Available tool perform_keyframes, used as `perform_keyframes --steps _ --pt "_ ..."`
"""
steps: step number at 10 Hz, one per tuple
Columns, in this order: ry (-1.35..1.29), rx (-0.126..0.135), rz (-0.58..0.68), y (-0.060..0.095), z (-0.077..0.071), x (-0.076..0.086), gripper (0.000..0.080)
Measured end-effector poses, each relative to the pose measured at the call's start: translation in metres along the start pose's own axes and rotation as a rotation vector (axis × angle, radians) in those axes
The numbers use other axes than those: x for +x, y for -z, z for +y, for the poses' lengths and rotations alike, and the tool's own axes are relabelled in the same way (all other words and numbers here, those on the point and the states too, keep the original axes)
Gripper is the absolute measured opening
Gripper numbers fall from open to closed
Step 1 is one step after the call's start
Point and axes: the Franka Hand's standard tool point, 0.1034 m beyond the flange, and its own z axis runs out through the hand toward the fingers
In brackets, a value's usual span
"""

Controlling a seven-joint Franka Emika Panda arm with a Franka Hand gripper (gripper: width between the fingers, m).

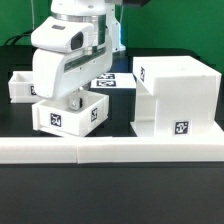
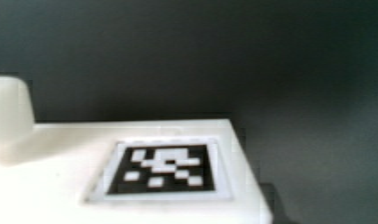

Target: Assemble drawer

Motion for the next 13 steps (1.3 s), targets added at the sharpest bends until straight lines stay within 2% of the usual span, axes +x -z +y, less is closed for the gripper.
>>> perform_keyframes --steps 2,7,9,12,13 --pt "0.152 -0.004 -0.016 0.003 0.005 0.000 0.0042" --pt "0.499 0.004 -0.048 -0.002 0.009 -0.013 0.0042" --pt "0.518 0.011 -0.054 0.002 0.014 -0.002 0.0042" --pt "0.506 0.012 -0.055 0.001 0.013 -0.004 0.0042" --pt "0.465 0.022 -0.054 0.001 0.012 0.001 0.0042"
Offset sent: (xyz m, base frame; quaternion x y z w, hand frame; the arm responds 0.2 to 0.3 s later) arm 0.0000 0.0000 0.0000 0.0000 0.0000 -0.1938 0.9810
